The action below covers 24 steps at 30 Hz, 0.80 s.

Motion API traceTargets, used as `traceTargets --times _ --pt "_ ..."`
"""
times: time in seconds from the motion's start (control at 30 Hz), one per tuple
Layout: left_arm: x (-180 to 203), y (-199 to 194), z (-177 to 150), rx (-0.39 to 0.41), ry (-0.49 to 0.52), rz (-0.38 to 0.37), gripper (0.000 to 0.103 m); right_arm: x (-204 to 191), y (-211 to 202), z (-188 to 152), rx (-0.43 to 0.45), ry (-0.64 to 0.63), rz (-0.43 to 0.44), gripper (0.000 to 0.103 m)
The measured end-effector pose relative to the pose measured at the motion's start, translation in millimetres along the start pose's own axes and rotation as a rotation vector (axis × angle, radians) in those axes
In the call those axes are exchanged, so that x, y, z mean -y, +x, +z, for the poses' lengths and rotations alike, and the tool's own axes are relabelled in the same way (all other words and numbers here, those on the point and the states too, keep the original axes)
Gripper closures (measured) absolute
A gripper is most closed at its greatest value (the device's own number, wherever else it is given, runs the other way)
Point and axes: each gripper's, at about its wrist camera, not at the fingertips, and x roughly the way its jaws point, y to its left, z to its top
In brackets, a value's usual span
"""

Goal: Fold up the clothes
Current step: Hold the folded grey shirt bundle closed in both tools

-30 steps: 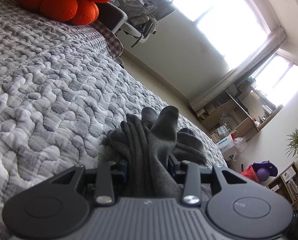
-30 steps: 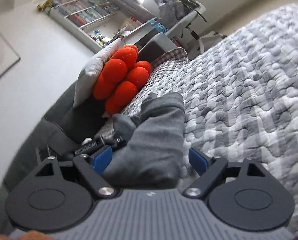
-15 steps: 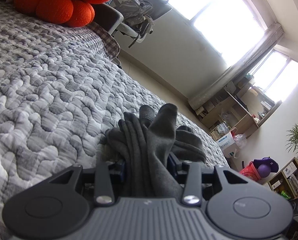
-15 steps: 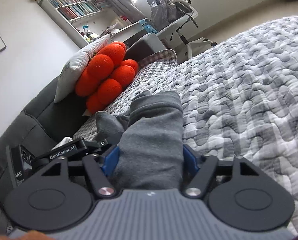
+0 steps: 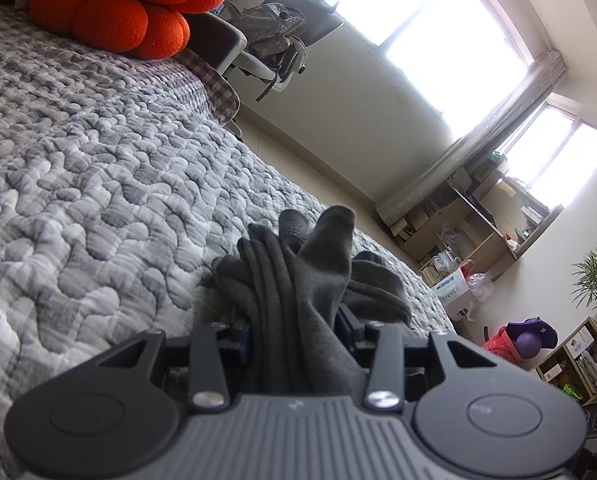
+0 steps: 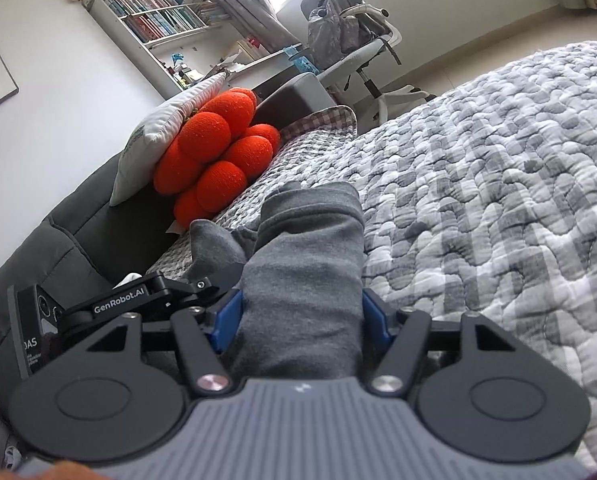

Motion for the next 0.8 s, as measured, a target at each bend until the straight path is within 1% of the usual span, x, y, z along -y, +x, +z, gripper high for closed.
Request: traceTargets --times 0.2,0.43,0.8 --pt "-0.7 -2.2 -2.2 0.003 -0.004 0.0 0.062 -0.9 1.8 -1.3 0.002 -0.015 -0.007 0.038" --pt "2.1 -2.2 -2.6 0.002 0.005 0.023 0.061 -4.6 3.3 -5.4 0.017 -0.048 -0.021 0.04" --pt "2.8 -3.2 -4.9 0.019 0.022 0.03 0.06 -2.5 3.5 -7.5 0.03 -0.056 -0.015 0.041"
